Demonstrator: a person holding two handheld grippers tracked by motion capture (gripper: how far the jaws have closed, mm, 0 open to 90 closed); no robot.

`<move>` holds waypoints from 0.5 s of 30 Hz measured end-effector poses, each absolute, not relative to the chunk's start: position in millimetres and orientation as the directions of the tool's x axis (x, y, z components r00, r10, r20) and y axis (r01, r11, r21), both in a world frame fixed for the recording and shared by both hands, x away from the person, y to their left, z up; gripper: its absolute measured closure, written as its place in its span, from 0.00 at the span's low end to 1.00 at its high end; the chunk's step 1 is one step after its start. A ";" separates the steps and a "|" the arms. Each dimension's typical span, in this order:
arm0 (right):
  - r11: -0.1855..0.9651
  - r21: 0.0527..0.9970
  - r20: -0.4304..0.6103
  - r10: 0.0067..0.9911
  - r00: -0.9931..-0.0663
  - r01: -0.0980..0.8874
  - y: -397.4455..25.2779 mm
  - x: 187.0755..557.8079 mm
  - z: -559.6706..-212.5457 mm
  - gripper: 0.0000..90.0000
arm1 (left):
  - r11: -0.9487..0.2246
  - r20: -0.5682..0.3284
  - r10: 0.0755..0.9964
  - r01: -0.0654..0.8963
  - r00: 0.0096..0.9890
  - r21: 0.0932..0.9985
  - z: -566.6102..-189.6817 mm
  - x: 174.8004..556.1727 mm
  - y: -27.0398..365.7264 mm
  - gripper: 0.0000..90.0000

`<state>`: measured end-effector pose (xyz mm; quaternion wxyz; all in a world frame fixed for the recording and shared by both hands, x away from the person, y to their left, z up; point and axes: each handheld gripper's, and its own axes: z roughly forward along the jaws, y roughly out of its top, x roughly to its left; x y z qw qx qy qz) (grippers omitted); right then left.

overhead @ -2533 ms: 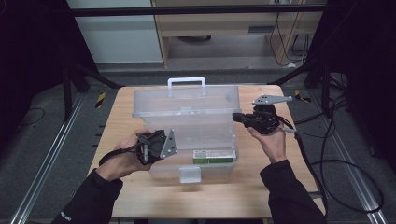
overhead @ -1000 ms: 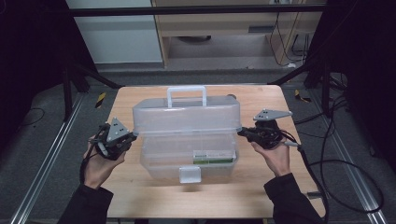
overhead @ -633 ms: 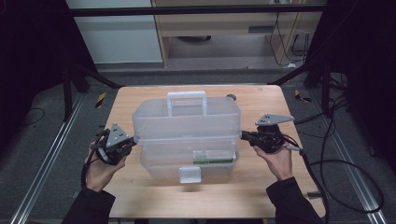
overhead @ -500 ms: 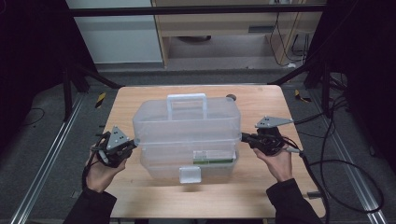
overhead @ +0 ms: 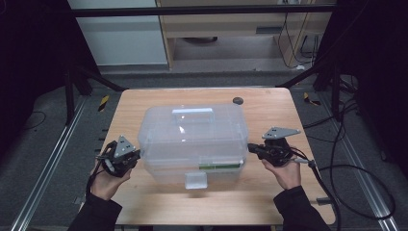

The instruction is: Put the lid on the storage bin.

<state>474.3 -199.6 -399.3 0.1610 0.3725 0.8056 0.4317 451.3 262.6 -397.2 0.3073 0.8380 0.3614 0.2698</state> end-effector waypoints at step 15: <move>0.301 0.800 0.049 0.830 -0.556 0.520 -234.0 483.1 -427.8 0.87 | -0.416 0.167 0.884 0.570 0.437 0.708 -425.5 471.2 302.5 0.91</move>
